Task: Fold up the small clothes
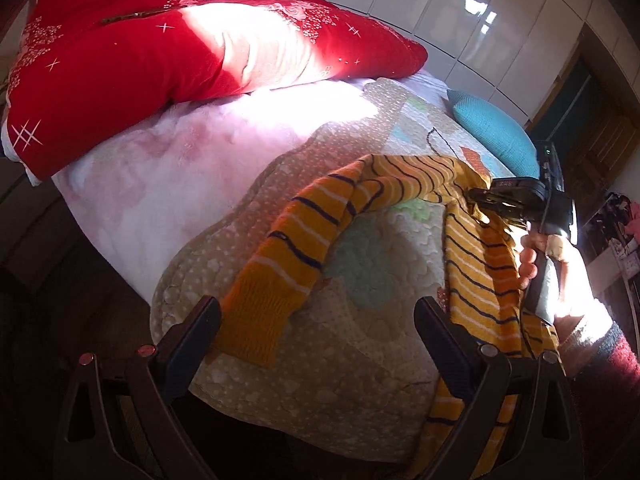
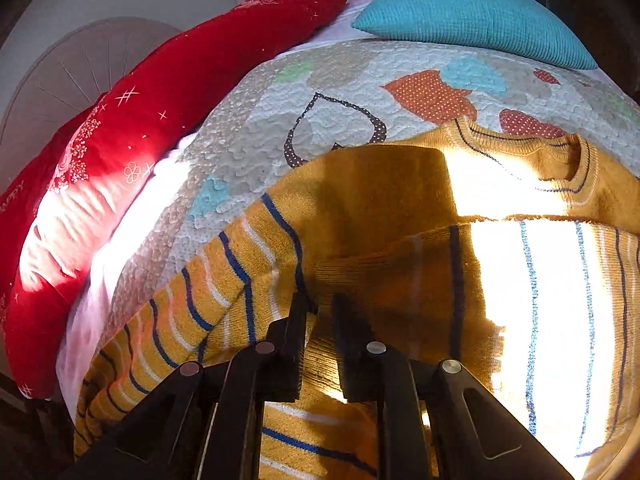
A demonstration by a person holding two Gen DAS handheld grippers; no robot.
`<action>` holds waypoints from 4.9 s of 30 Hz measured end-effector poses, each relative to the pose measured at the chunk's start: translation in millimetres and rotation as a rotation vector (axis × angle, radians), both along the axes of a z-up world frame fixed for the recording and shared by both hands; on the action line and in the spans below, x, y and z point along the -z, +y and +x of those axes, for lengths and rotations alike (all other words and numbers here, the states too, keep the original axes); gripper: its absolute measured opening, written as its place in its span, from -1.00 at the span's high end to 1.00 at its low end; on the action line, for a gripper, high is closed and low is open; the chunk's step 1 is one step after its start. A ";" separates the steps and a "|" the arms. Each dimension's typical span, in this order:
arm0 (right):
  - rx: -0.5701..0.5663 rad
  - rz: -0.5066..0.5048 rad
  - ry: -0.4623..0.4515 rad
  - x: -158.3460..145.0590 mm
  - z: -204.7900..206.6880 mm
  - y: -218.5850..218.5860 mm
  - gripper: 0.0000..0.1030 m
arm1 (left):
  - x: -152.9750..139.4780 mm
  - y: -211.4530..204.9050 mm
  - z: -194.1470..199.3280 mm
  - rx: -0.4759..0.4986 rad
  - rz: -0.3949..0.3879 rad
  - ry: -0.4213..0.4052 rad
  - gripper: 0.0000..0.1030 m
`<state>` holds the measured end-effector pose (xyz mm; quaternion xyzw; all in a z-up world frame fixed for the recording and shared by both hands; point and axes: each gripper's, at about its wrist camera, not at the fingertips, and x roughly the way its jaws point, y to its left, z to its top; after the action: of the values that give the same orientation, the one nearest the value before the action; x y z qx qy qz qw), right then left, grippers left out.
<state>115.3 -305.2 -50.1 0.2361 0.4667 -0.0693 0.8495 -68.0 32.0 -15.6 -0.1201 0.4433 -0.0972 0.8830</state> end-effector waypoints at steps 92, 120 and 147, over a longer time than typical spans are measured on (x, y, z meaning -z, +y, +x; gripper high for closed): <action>0.479 0.116 -0.056 -1.9 -216.3 -208.3 0.81 | -21.1 -97.1 17.9 0.191 -0.033 0.028 -0.48; 0.200 -0.009 -0.038 3.3 -168.5 -146.6 0.51 | 31.7 -322.9 126.5 0.490 0.350 -0.026 -0.62; 0.317 0.116 -0.058 5.0 -425.7 -114.3 0.32 | 33.7 -147.9 9.4 0.373 0.127 0.090 -0.72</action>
<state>-310.4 -419.5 -55.1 0.3574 0.4022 -0.1688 0.8258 -58.6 -115.9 -49.4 0.0161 0.5022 -0.2254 0.8347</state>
